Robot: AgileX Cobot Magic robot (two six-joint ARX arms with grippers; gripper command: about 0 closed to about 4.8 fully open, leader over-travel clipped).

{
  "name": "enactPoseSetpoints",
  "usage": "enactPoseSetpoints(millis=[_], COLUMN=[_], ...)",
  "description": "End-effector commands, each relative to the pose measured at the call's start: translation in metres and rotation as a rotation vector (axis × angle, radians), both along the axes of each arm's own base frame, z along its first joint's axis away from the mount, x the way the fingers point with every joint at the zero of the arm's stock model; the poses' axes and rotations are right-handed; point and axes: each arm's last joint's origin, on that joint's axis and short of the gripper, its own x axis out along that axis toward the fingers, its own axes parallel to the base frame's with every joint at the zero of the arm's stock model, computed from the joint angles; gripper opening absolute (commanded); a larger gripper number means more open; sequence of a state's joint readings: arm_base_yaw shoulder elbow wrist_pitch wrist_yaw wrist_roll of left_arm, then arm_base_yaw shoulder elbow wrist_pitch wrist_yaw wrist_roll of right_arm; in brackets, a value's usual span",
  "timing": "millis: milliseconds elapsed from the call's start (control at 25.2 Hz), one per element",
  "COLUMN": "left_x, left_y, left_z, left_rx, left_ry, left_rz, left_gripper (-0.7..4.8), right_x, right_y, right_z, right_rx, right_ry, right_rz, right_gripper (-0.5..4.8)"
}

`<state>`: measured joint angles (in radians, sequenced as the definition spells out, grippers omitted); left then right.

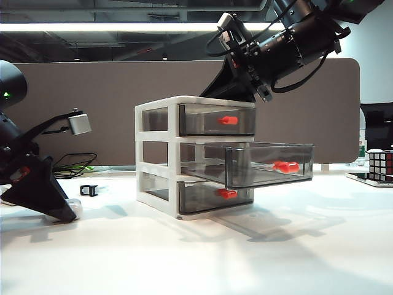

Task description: Open the second layer of the drawer on the table, pick up the earphone case on the table and put it in, and finally close the drawer.

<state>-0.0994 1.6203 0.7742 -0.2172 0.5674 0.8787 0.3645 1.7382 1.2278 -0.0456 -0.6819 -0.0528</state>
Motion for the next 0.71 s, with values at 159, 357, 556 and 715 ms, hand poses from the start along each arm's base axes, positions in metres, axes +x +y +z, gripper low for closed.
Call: enactPoseSetpoints(millis=[159,357,556,715], left_x=[0.001,-0.008,-0.048,-0.079], left_y=[0.000,0.001,-0.011,-0.050], left_z=[0.002,0.030,0.081,0.107], left_rx=[-0.004,-0.041,-0.058,-0.098], left_ry=[0.007,-0.021,-0.086,-0.145], left_rz=[0.015,0.076,0.036,-0.091], left_gripper=[0.74,0.74,0.75,0.75], right_x=[-0.004,-0.004,-0.004,-0.004], right_y=[-0.001,-0.001,-0.001,-0.001], right_z=[-0.018,-0.018,-0.018,-0.018], right_rx=[-0.047,-0.049,-0.059,-0.059], right_ry=[0.118,0.116,0.112,0.115], right_rz=[-0.008,-0.012,-0.026,-0.026], right_gripper=[-0.05,-0.05,-0.05,-0.05])
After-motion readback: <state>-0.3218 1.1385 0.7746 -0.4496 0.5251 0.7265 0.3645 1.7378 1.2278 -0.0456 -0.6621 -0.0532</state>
